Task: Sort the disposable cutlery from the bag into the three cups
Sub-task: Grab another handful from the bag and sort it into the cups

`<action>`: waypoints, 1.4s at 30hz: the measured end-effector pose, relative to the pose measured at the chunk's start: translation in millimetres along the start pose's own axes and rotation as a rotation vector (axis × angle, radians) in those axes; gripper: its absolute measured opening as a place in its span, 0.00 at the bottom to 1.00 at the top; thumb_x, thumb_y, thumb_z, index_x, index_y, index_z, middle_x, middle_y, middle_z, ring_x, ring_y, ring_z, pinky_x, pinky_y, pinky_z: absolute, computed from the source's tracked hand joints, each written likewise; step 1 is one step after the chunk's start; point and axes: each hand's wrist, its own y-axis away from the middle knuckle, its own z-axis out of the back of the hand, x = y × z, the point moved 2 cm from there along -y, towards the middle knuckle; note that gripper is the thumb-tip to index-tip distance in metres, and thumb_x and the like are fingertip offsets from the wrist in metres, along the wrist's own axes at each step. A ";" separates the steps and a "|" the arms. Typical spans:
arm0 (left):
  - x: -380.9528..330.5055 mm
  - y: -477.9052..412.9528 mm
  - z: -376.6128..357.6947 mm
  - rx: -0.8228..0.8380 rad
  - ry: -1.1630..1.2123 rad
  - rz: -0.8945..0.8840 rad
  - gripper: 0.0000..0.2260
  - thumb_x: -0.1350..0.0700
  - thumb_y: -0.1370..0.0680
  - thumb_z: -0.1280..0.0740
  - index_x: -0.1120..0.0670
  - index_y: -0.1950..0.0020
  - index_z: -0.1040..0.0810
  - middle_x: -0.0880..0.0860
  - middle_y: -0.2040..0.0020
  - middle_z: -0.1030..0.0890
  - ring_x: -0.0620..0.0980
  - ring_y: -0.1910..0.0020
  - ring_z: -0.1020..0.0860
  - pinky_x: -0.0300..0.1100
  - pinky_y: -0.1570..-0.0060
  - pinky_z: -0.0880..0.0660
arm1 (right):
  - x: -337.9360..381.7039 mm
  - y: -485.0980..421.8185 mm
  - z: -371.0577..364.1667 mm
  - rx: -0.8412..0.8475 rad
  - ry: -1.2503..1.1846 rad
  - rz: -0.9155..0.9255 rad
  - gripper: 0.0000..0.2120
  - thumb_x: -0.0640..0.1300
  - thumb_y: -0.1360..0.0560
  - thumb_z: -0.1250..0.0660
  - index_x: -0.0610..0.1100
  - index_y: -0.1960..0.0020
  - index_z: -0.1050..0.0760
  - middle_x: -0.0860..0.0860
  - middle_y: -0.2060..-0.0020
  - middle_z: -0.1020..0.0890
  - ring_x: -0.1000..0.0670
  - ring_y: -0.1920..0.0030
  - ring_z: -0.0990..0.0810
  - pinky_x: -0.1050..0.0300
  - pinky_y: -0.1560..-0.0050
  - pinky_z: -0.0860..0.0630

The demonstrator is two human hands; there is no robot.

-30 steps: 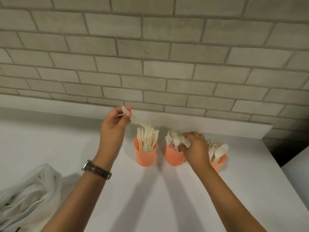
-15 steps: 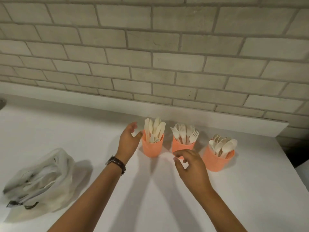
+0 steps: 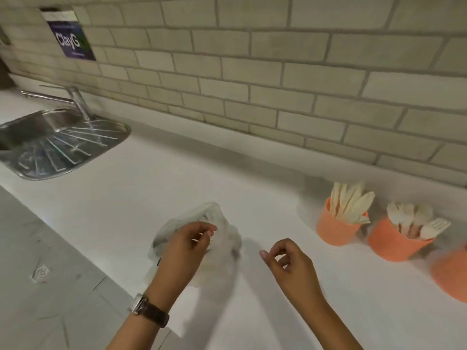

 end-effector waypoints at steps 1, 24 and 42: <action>10.6 -4.0 8.6 0.016 -0.066 0.002 0.09 0.58 0.23 0.36 0.45 0.55 0.19 0.42 0.56 0.18 0.40 0.59 0.21 0.35 0.61 0.25 | 7.2 -1.8 -15.4 -0.005 0.002 -0.022 0.13 0.56 0.31 0.29 0.51 0.61 0.31 0.51 0.63 0.22 0.51 0.69 0.27 0.62 0.67 0.30; 66.6 -63.3 -26.7 0.687 -0.852 -0.048 0.14 0.55 0.20 0.44 0.60 0.42 0.23 0.57 0.42 0.20 0.54 0.44 0.22 0.43 0.46 0.28 | 61.2 -27.8 -104.0 0.208 0.395 0.020 0.35 0.30 0.32 0.42 0.54 0.29 0.36 0.59 0.29 0.39 0.57 0.38 0.28 0.73 0.48 0.32; 94.7 -64.6 -24.4 0.750 -0.667 0.030 0.15 0.53 0.22 0.40 0.56 0.37 0.29 0.54 0.40 0.22 0.52 0.41 0.24 0.43 0.43 0.27 | 73.5 -40.7 -105.4 0.197 0.620 0.100 0.31 0.38 0.27 0.38 0.51 0.27 0.42 0.56 0.27 0.41 0.48 0.37 0.30 0.56 0.37 0.31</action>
